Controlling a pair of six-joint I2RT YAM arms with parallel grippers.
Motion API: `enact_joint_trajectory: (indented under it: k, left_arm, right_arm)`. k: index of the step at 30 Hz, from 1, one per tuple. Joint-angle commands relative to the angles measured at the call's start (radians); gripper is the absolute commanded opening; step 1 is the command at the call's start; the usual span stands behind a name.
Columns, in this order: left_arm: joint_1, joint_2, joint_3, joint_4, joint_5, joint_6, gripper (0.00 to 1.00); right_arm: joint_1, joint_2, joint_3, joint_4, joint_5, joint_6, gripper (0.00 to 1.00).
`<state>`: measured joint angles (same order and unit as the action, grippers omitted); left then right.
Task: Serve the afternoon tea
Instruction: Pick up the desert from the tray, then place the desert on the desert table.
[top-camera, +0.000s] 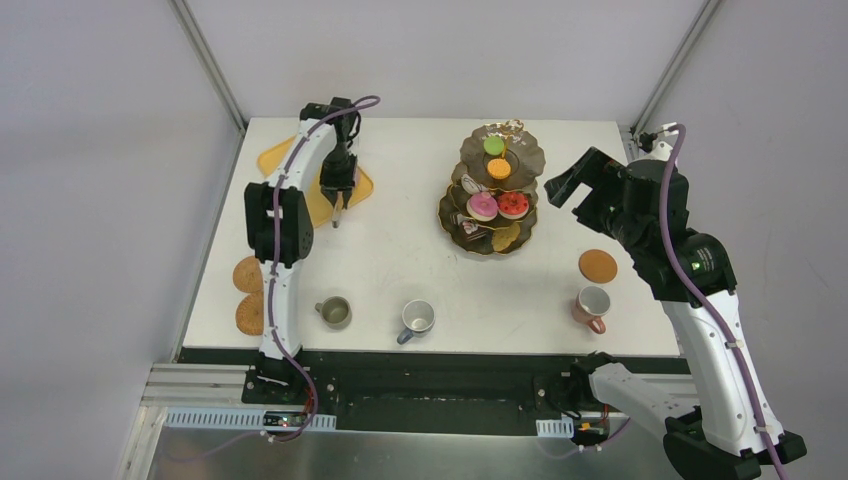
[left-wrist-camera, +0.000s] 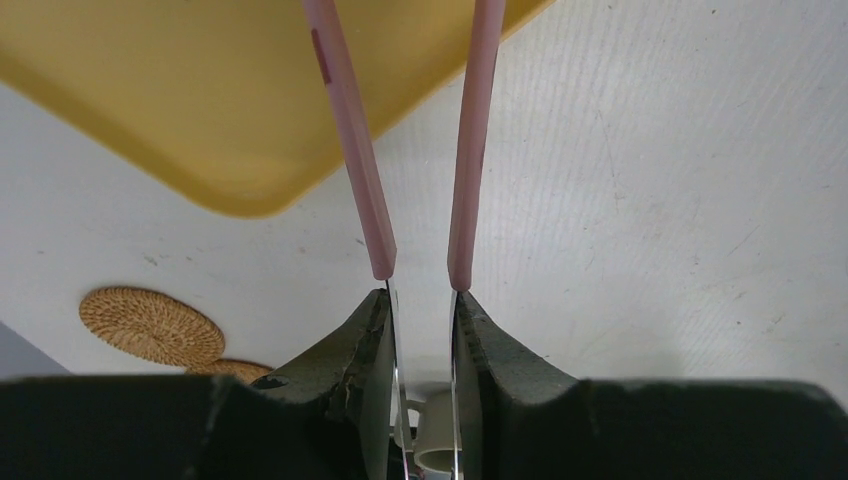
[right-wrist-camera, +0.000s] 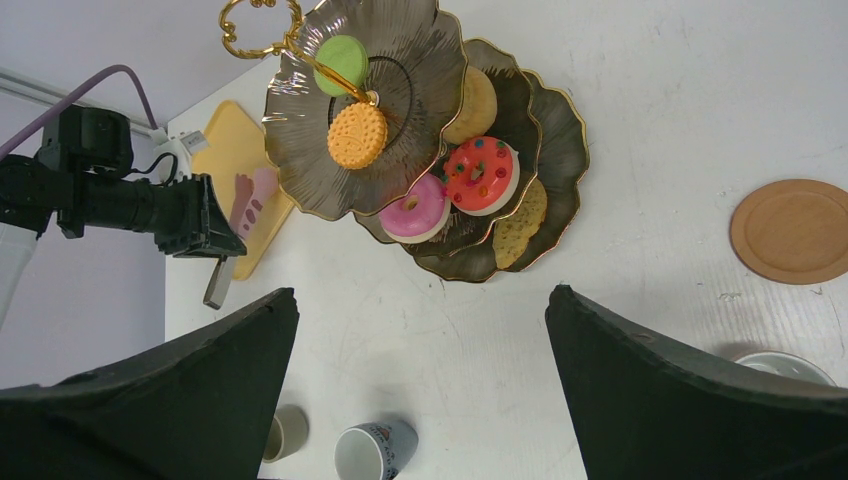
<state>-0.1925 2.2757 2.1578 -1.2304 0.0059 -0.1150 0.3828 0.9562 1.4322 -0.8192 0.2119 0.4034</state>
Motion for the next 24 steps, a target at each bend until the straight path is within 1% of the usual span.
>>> enact_joint_trajectory:
  k: [1,6,9,12,16,19,21,24]
  left_arm:
    - [0.002,-0.134,0.042,-0.032,-0.104,-0.035,0.03]
    - [0.002,-0.234,0.037,-0.031,-0.153,-0.056,0.03]
    - [-0.004,-0.324,0.050,-0.021,-0.099,-0.067,0.03]
    - [-0.060,-0.422,0.053,0.011,-0.058,-0.068,0.04]
    - [-0.219,-0.545,0.031,0.072,-0.081,-0.123,0.03]
    - [-0.384,-0.626,-0.029,0.157,-0.120,-0.158,0.04]
    - [-0.475,-0.654,-0.056,0.190,-0.152,-0.171,0.04]
    - [-0.613,-0.663,-0.062,0.216,-0.205,-0.150,0.04]
  right_arm:
    - [-0.003,-0.011,0.029,0.024,0.001,-0.006,0.99]
    - [-0.004,-0.023,0.022,0.040,-0.002,-0.006,0.99]
    - [-0.003,-0.038,0.018,0.051,-0.003,-0.008,0.99]
    - [-0.004,-0.057,0.011,0.062,-0.002,-0.011,0.99]
    - [-0.003,-0.084,0.006,0.079,0.006,-0.017,0.99]
    - [-0.003,-0.104,0.000,0.089,0.012,-0.017,0.99]
    - [-0.002,-0.115,0.000,0.089,0.015,-0.017,0.99]
    - [-0.003,-0.135,-0.007,0.091,0.011,-0.016,0.99]
